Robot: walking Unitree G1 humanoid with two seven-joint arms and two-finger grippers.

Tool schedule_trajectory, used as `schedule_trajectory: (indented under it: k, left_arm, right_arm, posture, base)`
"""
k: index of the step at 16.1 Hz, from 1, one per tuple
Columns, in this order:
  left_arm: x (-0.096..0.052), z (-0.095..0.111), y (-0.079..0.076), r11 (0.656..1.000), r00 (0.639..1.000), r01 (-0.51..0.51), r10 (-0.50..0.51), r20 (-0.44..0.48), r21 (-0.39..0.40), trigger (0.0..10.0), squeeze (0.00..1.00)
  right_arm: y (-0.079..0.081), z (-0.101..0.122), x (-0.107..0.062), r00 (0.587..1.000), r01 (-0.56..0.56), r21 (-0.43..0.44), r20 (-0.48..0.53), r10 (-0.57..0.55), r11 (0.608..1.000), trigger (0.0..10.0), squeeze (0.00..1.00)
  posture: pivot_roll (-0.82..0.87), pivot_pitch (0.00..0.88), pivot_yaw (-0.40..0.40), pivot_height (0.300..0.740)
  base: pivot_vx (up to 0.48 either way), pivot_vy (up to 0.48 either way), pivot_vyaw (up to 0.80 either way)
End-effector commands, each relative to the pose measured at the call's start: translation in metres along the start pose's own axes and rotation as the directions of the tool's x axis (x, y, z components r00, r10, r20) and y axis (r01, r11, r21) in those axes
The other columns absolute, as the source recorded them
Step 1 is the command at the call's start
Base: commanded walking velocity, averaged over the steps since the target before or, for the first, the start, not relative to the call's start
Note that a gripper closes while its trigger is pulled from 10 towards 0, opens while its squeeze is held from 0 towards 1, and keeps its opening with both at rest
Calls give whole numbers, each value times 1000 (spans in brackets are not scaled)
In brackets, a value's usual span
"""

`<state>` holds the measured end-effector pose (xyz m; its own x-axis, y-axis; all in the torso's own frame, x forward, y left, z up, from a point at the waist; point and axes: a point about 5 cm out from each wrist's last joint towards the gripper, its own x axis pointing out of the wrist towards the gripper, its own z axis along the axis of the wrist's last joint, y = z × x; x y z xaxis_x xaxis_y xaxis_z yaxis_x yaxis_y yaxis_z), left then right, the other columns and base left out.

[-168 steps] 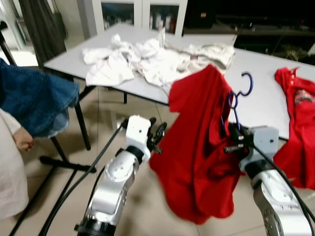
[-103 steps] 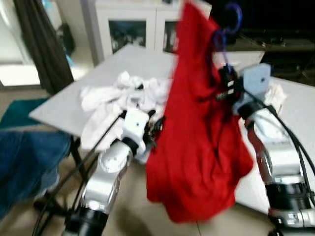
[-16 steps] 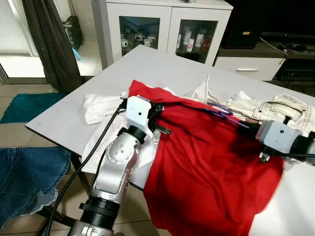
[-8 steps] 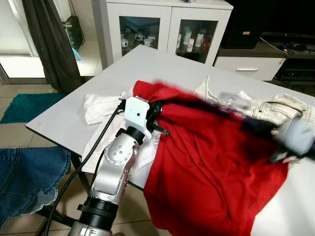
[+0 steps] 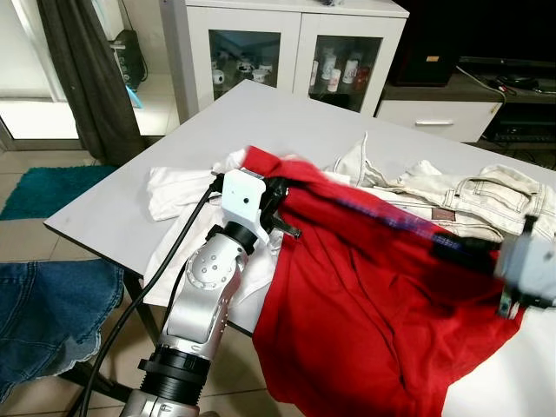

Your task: Hang hanger

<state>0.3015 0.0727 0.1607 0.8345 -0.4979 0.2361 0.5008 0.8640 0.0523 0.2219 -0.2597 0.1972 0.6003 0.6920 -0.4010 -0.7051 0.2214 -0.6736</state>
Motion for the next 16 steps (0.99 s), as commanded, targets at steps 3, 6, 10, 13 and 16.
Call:
schedule_trajectory:
  k: [3, 6, 10, 13, 16]
  left_arm:
    - [1, 3, 2, 1000, 1000, -19, 19, 4, 8, 0, 0]
    - [0, 2, 2, 1000, 1000, -27, 27, 1, 4, 0, 0]
    - [4, 1, 0, 999, 999, -32, 32, -14, 1, 4549, 0]
    - [5, 1, 0, 1000, 999, -30, 30, -18, 1, 6118, 0]
    - [5, 1, -1, 1000, 999, -28, 28, -21, -1, 5216, 0]
  right_arm:
    - [-5, -8, -2, 998, 31, -153, -47, -39, 988, 10000, 0]
    - [-12, -18, -6, 986, 154, -170, -39, -162, 973, 10000, 0]
    - [9, -3, 17, 993, 87, 81, 74, -93, 993, 10000, 1000]
    - [20, 8, 30, 992, 31, 162, 120, -51, 986, 10000, 86]
    - [10, 18, 35, 979, 107, 196, 149, -137, 975, 10000, 0]
  posture:
    - [-36, 0, -47, 740]
    - [-30, 0, -52, 740]
    - [-40, 0, -45, 740]
    - [-47, 0, -40, 740]
    - [-47, 0, -43, 740]
  base:
    - [0, 0, 0]
    - [0, 0, 0]
    - [0, 0, 0]
    - [0, 0, 0]
    - [0, 0, 0]
